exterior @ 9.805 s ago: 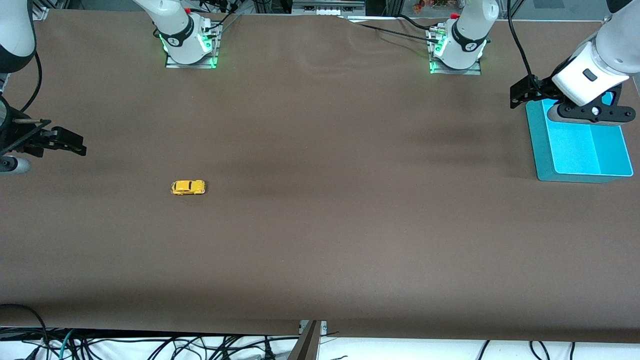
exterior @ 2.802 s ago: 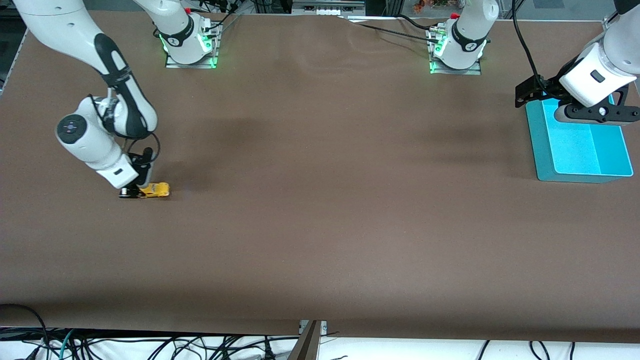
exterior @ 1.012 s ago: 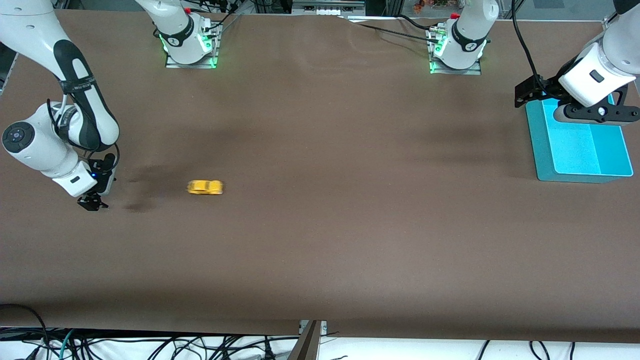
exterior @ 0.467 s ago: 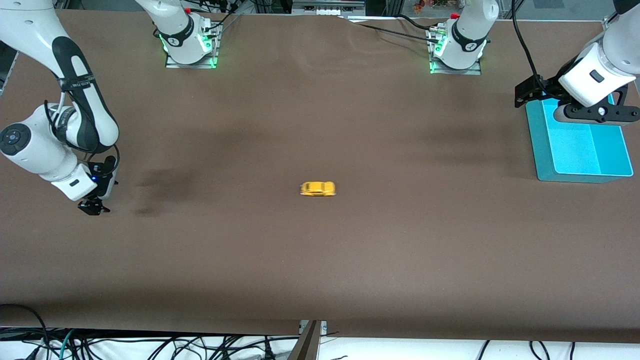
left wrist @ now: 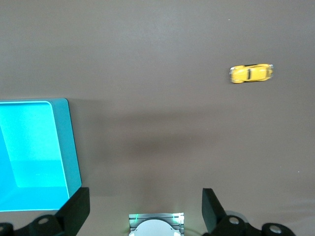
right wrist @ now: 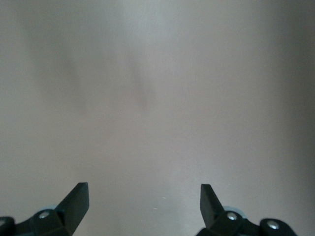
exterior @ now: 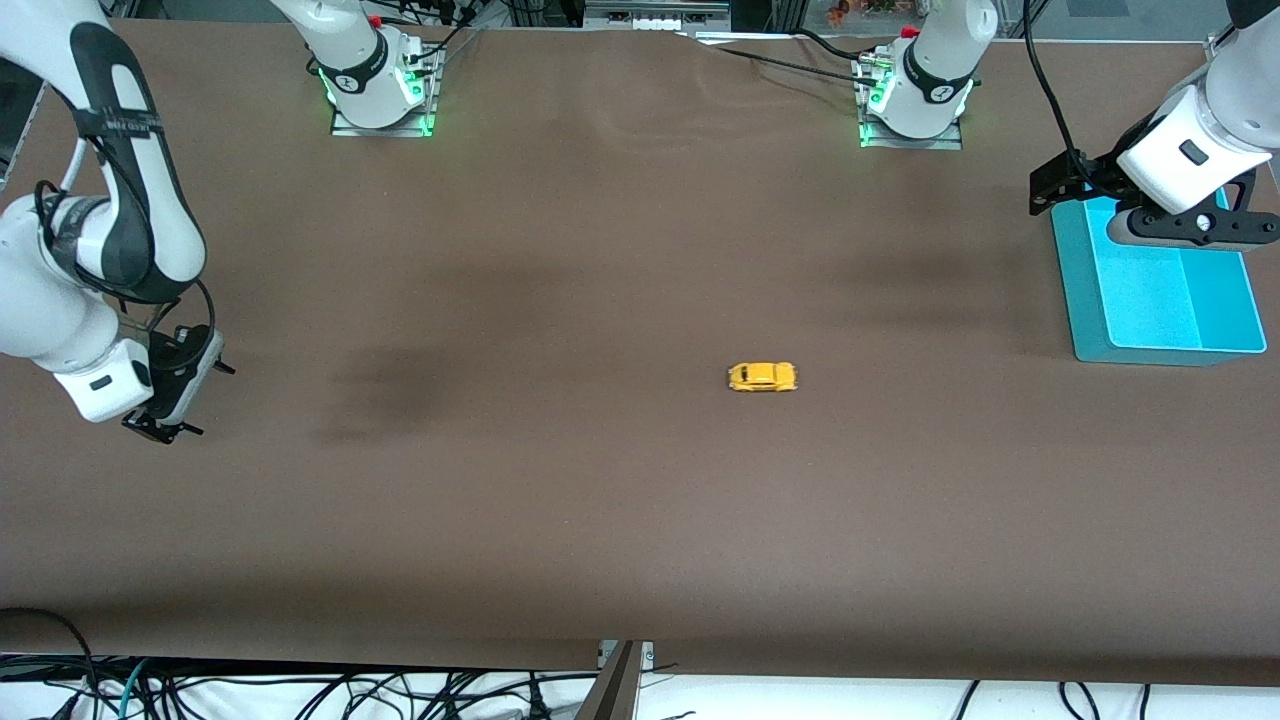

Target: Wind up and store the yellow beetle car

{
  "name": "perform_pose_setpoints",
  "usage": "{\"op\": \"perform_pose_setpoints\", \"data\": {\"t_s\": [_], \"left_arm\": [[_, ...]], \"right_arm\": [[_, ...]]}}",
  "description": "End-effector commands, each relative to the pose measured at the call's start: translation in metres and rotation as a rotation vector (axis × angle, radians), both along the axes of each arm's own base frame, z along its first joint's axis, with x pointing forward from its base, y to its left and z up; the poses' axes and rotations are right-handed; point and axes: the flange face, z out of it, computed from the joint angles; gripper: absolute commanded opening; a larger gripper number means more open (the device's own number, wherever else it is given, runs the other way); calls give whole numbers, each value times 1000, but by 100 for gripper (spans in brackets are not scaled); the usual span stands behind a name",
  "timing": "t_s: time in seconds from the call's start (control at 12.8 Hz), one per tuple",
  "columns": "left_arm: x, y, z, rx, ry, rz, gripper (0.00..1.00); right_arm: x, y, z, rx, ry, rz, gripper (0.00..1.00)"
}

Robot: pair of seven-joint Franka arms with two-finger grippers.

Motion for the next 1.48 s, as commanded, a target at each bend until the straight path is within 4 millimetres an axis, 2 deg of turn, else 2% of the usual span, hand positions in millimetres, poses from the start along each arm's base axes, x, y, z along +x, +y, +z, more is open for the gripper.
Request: {"op": "perform_pose_setpoints", "data": {"t_s": [0.0, 0.23, 0.39, 0.54, 0.78, 1.01, 1.09, 1.17, 1.25, 1.4], "left_arm": [[-1, 2, 6, 10, -8, -5, 100], [-1, 2, 6, 10, -8, -5, 100], [-1, 4, 6, 7, -7, -5, 100], [-1, 5, 6, 7, -7, -5, 100], [1, -2, 0, 10, 3, -2, 100], [2, -16, -12, 12, 25, -19, 100], [2, -25, -14, 14, 24, -29, 100], [4, -30, -24, 12, 9, -36, 100], [2, -44, -50, 11, -2, -67, 100], [7, -56, -98, -6, -80, -95, 100]], "right_arm": [[8, 26, 48, 34, 56, -178, 100], [15, 63, 98, 41, 110, -424, 100], [14, 100, 133, 35, 137, -607, 100], [11, 119, 153, 30, 164, -832, 100], [0, 140, 180, 39, 157, -1075, 100], [-2, 143, 183, 33, 151, -1115, 100], [-3, 140, 182, 14, 160, -1120, 100], [-3, 130, 181, -3, 153, -1122, 100], [-2, 108, 185, -6, 141, -1156, 100], [-11, 67, 223, 33, 62, -1244, 100]]}}
